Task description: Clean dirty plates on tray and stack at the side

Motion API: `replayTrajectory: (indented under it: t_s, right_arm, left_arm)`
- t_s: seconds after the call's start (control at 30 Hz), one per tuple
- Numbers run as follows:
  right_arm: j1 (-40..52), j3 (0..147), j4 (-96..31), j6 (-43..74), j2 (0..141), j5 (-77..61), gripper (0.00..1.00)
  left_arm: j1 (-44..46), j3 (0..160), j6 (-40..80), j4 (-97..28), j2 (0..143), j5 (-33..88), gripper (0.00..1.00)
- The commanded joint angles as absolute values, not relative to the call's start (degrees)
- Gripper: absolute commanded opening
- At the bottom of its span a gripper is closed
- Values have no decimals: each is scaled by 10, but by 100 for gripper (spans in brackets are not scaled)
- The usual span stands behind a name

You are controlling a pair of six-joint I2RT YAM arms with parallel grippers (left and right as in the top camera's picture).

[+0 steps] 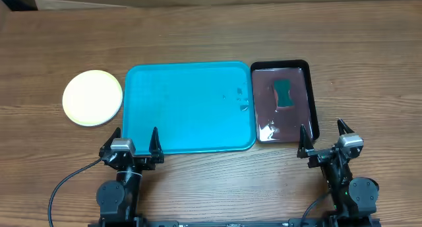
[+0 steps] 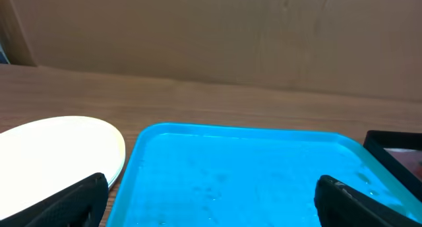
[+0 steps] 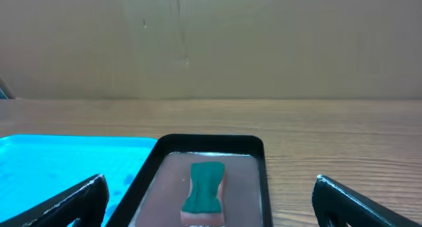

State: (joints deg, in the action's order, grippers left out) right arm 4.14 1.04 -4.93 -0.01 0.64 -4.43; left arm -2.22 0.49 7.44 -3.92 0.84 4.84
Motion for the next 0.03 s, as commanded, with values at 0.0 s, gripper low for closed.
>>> replayTrajectory:
  t_s: [0.0]
  right_arm:
    - [39, 5, -46, -3, 2, -39, 100]
  left_arm:
    - [-19, 3, 66, -41, 2, 41, 100]
